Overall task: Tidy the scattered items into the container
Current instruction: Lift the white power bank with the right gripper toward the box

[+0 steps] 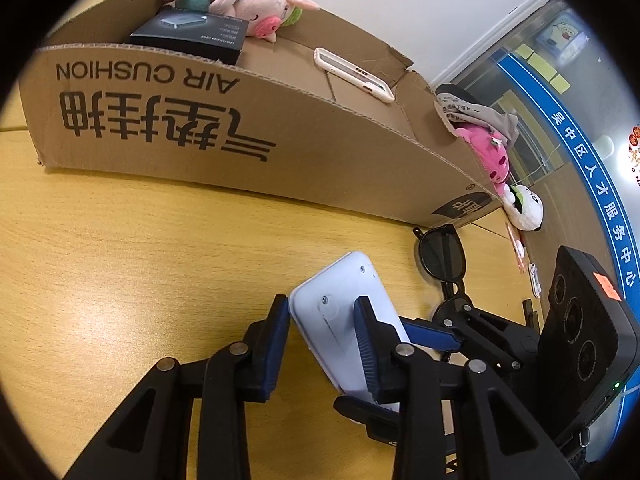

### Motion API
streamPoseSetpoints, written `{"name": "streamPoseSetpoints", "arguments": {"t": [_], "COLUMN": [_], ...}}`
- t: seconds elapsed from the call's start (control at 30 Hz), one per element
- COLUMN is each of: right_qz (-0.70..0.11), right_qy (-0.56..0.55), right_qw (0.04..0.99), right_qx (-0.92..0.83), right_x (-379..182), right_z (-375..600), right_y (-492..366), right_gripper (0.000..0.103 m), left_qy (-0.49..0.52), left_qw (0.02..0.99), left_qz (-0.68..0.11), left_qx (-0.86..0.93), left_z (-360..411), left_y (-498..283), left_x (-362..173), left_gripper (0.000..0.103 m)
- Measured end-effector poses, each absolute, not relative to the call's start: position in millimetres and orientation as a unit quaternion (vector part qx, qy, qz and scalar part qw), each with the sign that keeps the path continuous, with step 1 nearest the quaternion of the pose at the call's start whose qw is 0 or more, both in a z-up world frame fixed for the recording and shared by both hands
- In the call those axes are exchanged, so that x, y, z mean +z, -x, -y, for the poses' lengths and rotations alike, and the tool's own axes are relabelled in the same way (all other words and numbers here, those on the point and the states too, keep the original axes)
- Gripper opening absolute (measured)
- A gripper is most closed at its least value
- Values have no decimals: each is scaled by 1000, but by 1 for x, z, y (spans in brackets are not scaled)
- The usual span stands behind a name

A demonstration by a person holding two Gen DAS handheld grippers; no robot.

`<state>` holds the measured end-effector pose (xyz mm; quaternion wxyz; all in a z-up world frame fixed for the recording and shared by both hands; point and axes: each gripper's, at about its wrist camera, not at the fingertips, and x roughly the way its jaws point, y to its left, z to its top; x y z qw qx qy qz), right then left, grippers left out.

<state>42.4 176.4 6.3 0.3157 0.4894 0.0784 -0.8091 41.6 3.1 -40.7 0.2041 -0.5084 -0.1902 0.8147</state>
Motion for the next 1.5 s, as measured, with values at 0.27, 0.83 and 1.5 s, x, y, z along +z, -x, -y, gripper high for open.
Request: {"name": "streamPoseSetpoints", "arguments": {"t": [0.27,0.83,1.5], "right_qz": [-73,-56,-35], "right_qy": [-485,-465,-483], "right_qw": [315,320,315], "right_qx": [-812,-823,-817], "right_x": [12,20,7], "right_z": [-179,-184,-192], "right_y": [-44,-50,-46], "right_gripper": [71,65,49], "left_qy": [496,480,530], "left_qw": [208,212,200], "left_qz": [178,162,206], "left_qx": [824,836,798], "left_z": [-6,-14,-8], "left_y": [-44,-50,-45], "left_x": [-29,-13,-50], "left_gripper": [28,28,31]}}
